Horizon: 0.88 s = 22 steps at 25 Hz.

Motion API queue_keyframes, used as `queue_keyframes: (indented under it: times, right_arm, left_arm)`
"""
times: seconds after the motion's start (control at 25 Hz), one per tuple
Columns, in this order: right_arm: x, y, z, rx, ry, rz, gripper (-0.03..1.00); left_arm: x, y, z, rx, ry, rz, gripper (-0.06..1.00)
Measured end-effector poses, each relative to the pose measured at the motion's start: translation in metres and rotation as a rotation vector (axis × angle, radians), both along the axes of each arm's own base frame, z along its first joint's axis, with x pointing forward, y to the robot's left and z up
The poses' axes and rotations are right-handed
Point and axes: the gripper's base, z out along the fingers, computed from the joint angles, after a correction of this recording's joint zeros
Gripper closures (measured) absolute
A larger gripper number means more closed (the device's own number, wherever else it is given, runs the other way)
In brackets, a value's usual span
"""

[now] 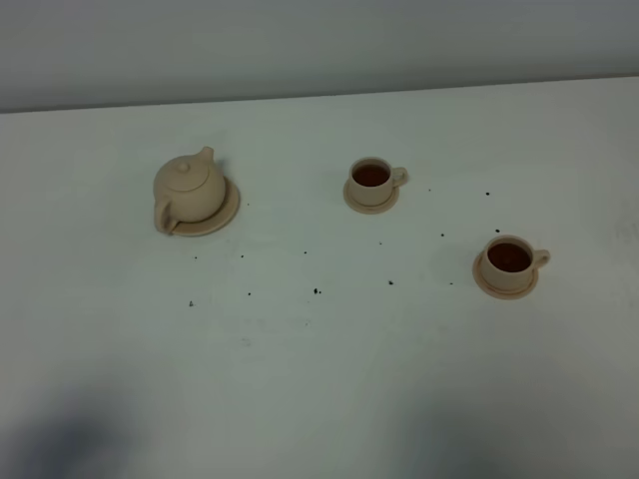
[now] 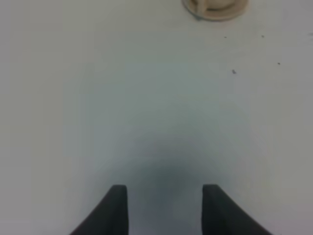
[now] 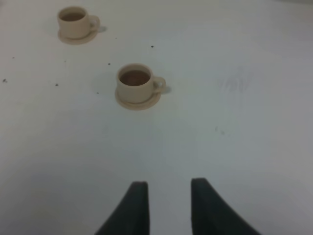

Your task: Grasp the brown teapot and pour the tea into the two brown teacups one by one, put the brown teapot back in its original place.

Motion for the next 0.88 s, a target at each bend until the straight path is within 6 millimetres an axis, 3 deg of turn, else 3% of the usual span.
queue_keyframes:
  times: [0.32, 0.88]
  right_arm:
    - [0.0, 0.0, 0.0, 0.0, 0.0, 0.0, 0.72]
    - [0.0, 0.0, 0.0, 0.0, 0.0, 0.0, 0.72]
  left_arm:
    - [-0.021, 0.0, 0.0, -0.003, -0.138, 0.078, 0.54]
    - [-0.022, 0.0, -0.001, -0.004, -0.143, 0.079, 0.54]
